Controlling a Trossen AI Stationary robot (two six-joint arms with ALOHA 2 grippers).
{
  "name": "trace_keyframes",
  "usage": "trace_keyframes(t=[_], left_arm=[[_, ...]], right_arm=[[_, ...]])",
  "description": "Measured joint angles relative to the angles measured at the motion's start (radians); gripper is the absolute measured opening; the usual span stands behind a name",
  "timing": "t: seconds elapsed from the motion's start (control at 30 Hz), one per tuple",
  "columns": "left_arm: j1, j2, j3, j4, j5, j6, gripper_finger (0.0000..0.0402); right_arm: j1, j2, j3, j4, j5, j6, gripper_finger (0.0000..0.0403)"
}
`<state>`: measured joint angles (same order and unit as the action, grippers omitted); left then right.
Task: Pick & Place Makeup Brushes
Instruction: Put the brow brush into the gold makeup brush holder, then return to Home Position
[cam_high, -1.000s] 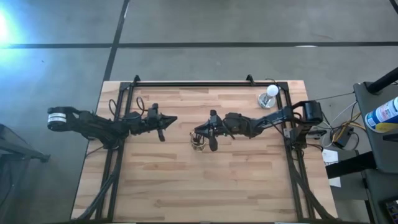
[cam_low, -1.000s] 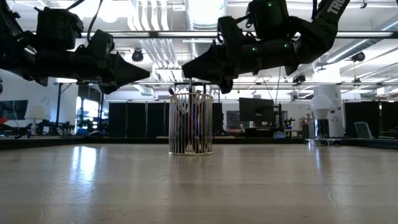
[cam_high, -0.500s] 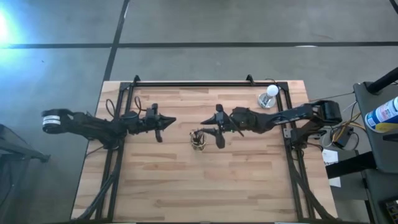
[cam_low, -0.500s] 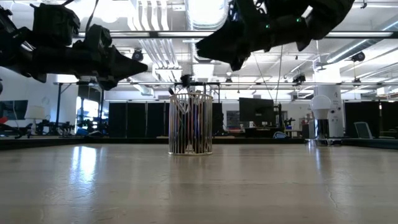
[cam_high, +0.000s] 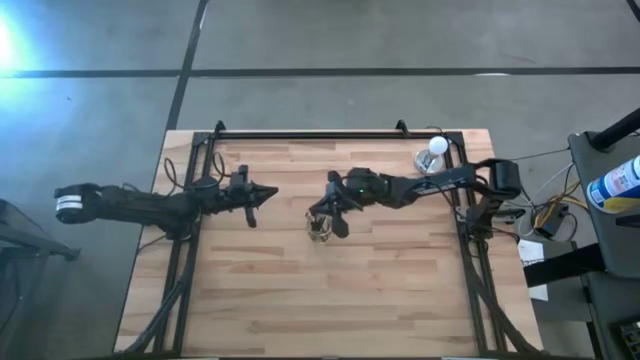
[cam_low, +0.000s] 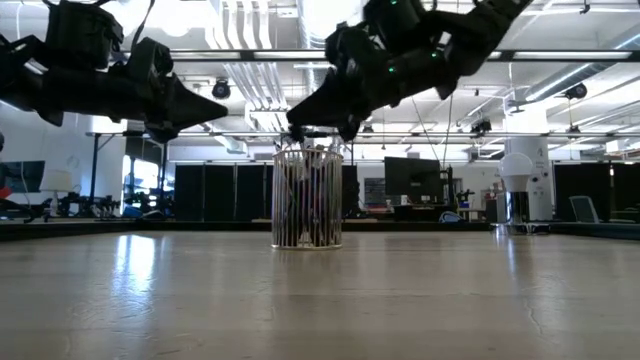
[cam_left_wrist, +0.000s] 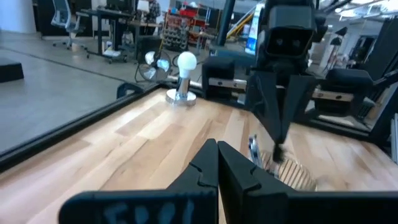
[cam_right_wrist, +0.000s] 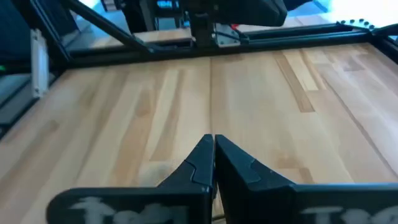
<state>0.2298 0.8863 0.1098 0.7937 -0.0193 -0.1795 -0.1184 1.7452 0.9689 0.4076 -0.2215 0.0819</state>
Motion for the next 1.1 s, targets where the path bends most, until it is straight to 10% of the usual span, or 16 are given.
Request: trace_keyframes(t=[0.5, 1.1], left_arm=[[0.002, -0.095, 0.000, -0.086, -0.005, 0.020, 0.0000], [0.006, -0.318, -0.100, -0.192, 0.054, 0.021, 0.0000]], right_arm=[[-0.024, -0.058, 0.008, -0.032, 0.006, -0.074, 0.0008], [-0.060, -0.412, -0.463, 0.240, -0.067, -0.165, 0.0008]])
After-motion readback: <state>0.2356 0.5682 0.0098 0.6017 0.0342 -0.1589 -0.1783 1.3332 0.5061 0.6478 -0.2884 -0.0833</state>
